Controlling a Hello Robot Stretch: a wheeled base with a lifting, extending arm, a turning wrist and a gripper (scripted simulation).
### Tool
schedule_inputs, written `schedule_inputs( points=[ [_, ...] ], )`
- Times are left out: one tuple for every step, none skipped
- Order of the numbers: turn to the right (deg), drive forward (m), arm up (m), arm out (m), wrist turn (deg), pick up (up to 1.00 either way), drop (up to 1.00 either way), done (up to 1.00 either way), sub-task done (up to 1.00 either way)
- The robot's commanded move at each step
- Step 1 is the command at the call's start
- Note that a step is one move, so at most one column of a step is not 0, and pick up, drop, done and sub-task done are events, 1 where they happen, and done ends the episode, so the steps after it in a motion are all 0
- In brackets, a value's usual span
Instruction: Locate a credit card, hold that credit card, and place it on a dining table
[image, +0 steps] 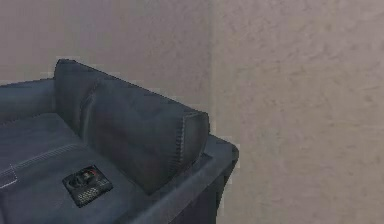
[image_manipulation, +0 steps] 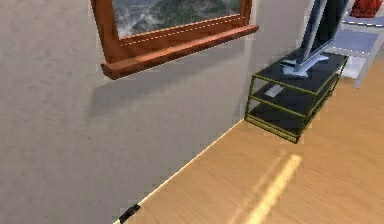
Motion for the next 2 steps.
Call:
schedule_inputs(
  points=[
    [0.0, 0.05, 0.0, 0.0, 0.0, 0.0, 0.0, 0.0, 0.0],
    [45.0, 0.0, 0.0, 0.0, 0.0, 0.0, 0.0, 0.0, 0.0]
  ],
)
